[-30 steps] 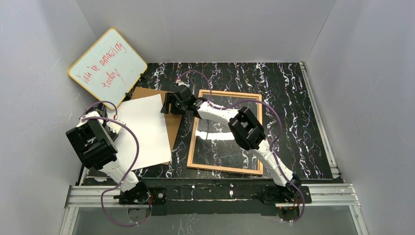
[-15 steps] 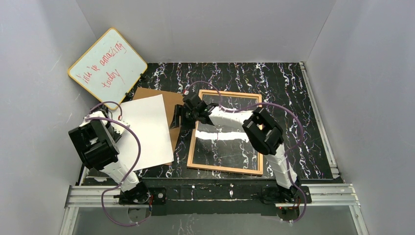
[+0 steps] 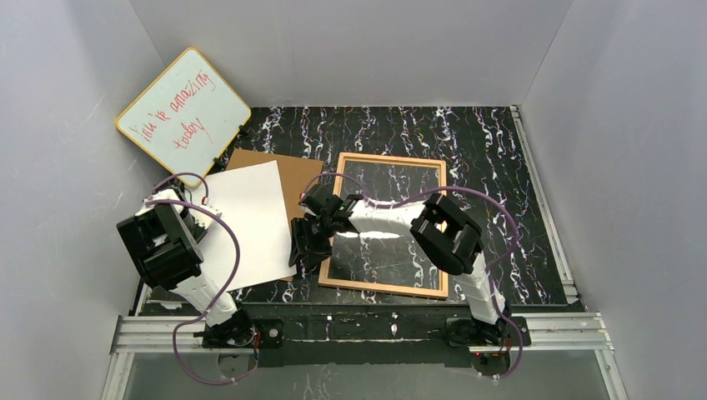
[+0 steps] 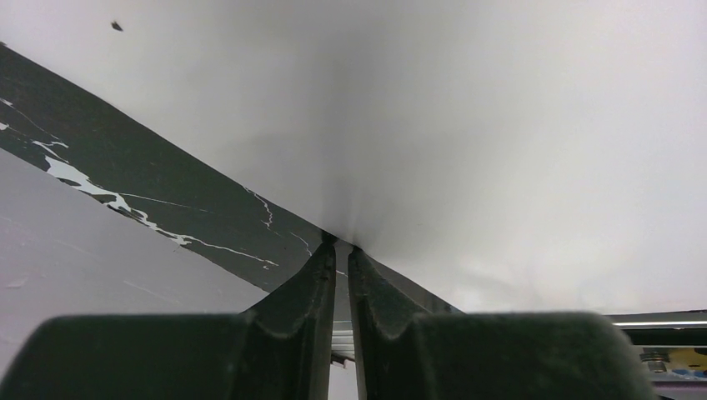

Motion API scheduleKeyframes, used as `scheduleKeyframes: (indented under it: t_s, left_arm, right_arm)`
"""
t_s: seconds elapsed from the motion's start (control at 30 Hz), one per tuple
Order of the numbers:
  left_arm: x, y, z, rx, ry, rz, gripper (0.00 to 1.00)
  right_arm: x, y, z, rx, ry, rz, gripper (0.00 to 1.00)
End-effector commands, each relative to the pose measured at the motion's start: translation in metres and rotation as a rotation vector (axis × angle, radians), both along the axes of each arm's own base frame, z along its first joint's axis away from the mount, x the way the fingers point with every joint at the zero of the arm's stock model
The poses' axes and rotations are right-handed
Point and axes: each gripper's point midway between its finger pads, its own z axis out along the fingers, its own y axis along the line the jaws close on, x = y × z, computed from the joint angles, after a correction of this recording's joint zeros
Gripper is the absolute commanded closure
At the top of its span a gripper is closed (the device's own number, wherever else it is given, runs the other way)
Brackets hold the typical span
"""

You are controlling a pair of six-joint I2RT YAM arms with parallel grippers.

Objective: Put the photo into the frame
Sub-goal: Move the photo to the center of the board.

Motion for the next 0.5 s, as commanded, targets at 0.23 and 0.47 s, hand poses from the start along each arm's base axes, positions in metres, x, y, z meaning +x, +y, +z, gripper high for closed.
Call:
scheduleKeyframes:
  t_s: [0.23,0.47]
  left_arm:
    - [-0.021,-0.069,-0.041,-0.321,0.049,0.040,0.90]
    - [-0.021,-0.070,-0.040,-0.321,0.048,0.037,0.90]
  right_arm:
    - [-0.027,0.001,-0.026,-0.027,0.143,0.023,0.47]
    - [-0.017,0.009,-0.028,-0.015,0.110,-0.017,0.52]
